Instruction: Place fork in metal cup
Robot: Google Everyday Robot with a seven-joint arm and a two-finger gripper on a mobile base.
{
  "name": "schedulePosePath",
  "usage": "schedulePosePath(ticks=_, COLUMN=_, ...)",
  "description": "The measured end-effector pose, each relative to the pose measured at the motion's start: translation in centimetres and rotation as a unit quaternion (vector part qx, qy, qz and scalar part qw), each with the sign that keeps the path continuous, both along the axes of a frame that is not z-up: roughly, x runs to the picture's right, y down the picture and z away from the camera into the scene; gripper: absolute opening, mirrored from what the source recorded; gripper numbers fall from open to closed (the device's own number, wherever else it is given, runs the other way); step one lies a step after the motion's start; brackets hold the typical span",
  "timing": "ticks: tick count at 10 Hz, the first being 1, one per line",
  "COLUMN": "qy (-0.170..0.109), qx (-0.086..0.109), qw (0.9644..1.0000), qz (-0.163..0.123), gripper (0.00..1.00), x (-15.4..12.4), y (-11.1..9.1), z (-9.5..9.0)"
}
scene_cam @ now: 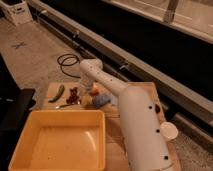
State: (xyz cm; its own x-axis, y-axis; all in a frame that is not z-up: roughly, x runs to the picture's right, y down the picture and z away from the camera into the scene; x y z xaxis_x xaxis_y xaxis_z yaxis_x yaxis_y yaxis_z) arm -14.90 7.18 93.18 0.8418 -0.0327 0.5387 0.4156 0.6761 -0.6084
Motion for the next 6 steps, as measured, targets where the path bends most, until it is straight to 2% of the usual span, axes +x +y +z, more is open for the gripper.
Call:
schedulePosePath(ticks=5, qy=0.015, qx=-0.007, qw=0.9998, qz=-0.010, gripper=0.65, x=0.61, y=0.30, z=1.06)
schedulePosePath(ticks=6, qy=0.016, qx=-0.008, qw=0.9998, qz=-0.013, gripper=0.60, x=0.56, y=0.53, z=1.16)
